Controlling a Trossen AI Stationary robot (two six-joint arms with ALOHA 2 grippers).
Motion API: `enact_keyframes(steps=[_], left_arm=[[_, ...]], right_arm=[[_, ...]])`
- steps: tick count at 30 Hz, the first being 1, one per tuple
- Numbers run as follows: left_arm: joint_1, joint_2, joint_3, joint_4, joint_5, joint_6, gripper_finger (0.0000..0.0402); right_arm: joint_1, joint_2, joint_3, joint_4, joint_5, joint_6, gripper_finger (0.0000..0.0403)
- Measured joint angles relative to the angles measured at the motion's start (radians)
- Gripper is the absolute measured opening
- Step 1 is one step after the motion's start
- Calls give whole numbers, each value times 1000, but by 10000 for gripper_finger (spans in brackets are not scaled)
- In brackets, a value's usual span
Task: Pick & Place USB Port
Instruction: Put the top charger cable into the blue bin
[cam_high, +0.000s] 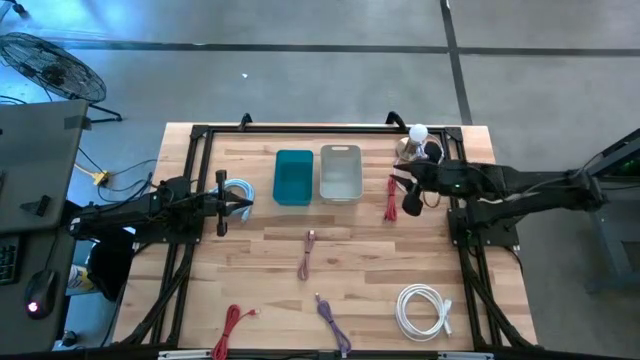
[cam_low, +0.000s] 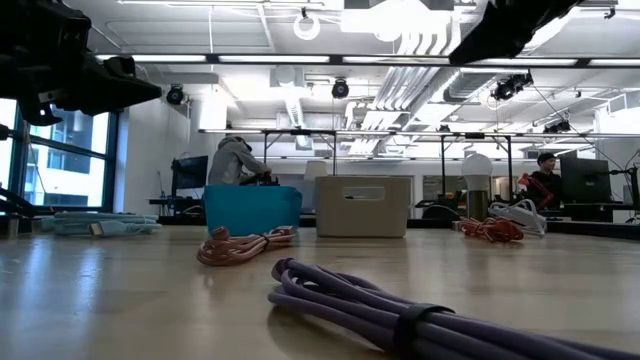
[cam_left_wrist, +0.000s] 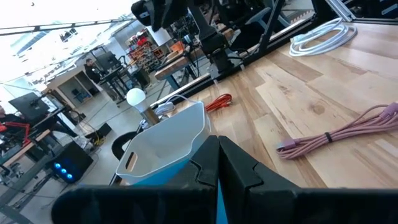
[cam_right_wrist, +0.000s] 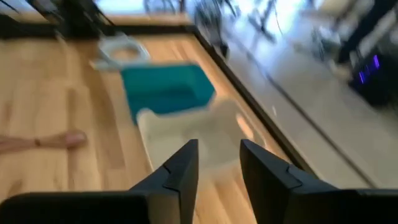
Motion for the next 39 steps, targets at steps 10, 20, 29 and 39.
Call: enact_keyframes(steps=[10,20,29,39], left_arm=[[0,0,0,-3,3,-5,0],[0,0,-1,-4,2,-38,0],[0,0,-2,-4,4,-62,0],[0,0,-2,-3,5,-110,0]], right_arm=[[-3,159,145,-275,12,246,163],[-11,295,162,-410,8,418,200],[-88,390,162,-443,-145,629,201],[-217,488,161,-441,-292,739,202]])
